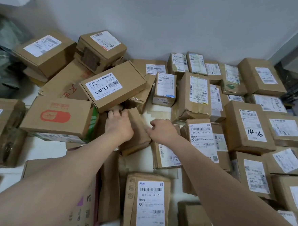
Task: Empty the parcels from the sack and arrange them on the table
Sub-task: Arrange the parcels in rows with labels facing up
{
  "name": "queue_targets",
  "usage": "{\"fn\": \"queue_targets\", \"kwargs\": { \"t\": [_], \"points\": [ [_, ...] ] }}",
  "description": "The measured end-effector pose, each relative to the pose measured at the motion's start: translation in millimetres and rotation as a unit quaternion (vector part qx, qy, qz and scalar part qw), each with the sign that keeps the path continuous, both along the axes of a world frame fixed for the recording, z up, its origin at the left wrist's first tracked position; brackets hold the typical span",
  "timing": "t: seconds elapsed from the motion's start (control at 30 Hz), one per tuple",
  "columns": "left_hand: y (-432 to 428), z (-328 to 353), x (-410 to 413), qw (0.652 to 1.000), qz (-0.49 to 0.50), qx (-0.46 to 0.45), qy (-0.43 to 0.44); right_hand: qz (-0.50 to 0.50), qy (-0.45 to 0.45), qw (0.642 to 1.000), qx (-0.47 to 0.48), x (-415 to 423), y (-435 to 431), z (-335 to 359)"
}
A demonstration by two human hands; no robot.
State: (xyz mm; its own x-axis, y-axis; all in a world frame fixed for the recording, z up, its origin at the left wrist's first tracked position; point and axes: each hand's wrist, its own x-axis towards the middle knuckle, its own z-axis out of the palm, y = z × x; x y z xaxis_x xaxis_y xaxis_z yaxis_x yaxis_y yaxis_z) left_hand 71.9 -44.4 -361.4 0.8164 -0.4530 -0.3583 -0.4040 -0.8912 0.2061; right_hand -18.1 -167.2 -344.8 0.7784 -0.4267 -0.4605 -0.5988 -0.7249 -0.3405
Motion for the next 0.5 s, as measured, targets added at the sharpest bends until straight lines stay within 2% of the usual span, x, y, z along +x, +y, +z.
{"fn": "queue_targets", "kwargs": {
  "t": [0.07, 0.17, 0.23, 0.37, 0.43, 0.5],
  "points": [
    [0.1, 3.1, 1.1, 1.000, 0.009, -0.003, 0.002, 0.075, 0.047, 0.996, -0.034, 6.2, 8.1, -1.6],
    [1.1, 7.5, -0.8, 0.997, 0.044, -0.059, 0.016, 0.088, 0.007, 0.995, -0.044, 9.9, 15.0, -3.8],
    [-0.4, 11.8, -4.0, 0.990, 0.069, -0.117, 0.024, 0.000, -0.042, 0.998, 0.037, 12.4, 15.3, -5.7],
    [-7.5, 25.8, -13.1, 0.971, 0.111, -0.209, 0.043, -0.132, -0.105, 0.970, 0.176, 9.8, 18.2, 6.1],
    [-7.8, 33.5, -18.3, 0.957, 0.151, -0.244, 0.051, -0.196, -0.105, 0.945, 0.239, 1.1, 17.4, 15.1],
    [-5.4, 38.4, -24.0, 0.947, 0.182, -0.257, 0.056, -0.218, -0.087, 0.929, 0.286, -9.7, 16.3, 20.7]
  ]
}}
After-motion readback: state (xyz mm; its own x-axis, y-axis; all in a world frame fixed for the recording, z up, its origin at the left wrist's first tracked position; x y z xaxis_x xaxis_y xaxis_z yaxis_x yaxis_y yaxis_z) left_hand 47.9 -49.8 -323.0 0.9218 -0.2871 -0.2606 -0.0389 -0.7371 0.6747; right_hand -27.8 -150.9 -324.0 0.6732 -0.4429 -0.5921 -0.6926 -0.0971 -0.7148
